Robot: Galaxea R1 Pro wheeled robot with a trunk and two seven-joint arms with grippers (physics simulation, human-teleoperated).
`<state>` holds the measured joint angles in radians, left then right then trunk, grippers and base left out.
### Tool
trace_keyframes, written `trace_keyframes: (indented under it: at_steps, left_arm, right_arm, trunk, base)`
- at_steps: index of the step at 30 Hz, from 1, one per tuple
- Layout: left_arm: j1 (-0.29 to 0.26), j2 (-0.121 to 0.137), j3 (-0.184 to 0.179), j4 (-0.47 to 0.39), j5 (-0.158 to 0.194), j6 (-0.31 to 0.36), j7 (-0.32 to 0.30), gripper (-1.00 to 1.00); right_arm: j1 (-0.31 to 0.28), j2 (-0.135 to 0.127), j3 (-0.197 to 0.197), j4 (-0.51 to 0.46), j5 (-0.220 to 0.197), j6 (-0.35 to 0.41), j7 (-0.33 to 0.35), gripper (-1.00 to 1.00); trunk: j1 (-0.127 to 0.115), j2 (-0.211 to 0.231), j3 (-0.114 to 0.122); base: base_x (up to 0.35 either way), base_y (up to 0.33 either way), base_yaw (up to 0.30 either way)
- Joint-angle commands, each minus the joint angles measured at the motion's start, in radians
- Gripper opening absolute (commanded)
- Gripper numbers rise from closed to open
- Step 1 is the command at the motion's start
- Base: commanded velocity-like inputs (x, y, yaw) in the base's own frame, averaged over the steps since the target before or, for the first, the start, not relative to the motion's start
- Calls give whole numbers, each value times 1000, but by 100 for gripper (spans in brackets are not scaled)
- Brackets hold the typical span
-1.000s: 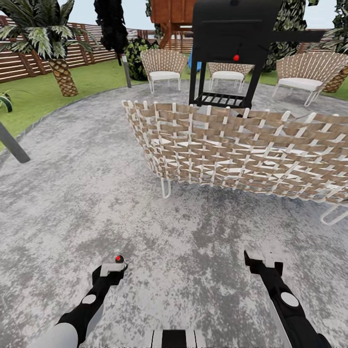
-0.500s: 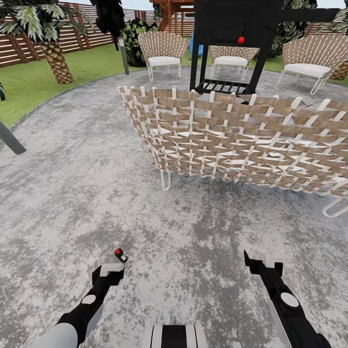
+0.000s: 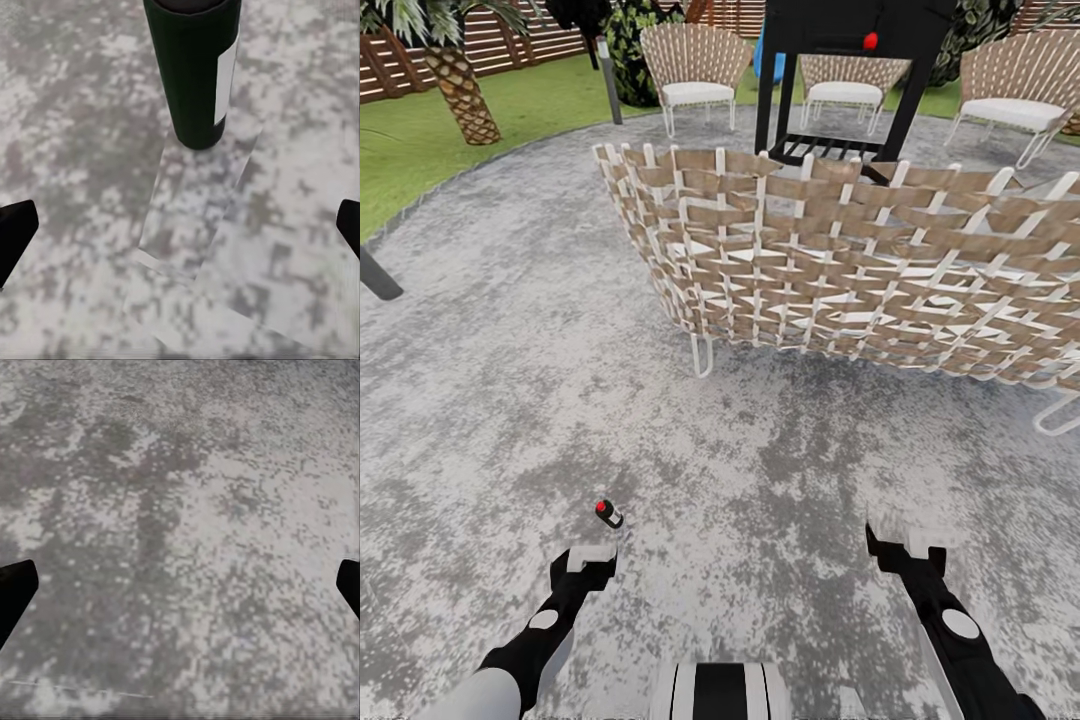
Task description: Pick up the pesticide atomizer in the garden and spray insectifuge to fully cover both potted plants in the garden.
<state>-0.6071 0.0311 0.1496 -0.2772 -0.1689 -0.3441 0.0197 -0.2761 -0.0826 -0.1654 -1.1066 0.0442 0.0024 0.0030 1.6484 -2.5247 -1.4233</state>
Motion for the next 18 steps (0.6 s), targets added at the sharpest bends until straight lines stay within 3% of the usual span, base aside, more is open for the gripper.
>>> trace_keyframes:
  at_steps: [1,7,11,18]
  left_arm:
    - [-1,0,6,1,-11,-4,2,100]
    - [0,1,6,0,-11,-7,2,100]
    - [0,1,5,0,-13,-8,2,100]
    - [2,1,5,0,-12,-9,2,100]
  right_arm:
    - [0,0,-1,2,4,-1,0,100]
    - [0,2,-1,37,2,-49,0,100]
    - [0,3,0,61,2,-100,1,100]
    - [0,4,0,68,2,-112,-1,100]
  trunk:
    - [0,0,-5]
    - [3,-2,-26]
    - [3,-2,-21]
    - [3,-2,-13]
  base:
    - [0,0,0]
    - [0,0,-4]
    - [0,0,-51]
    - [57,0,-38]
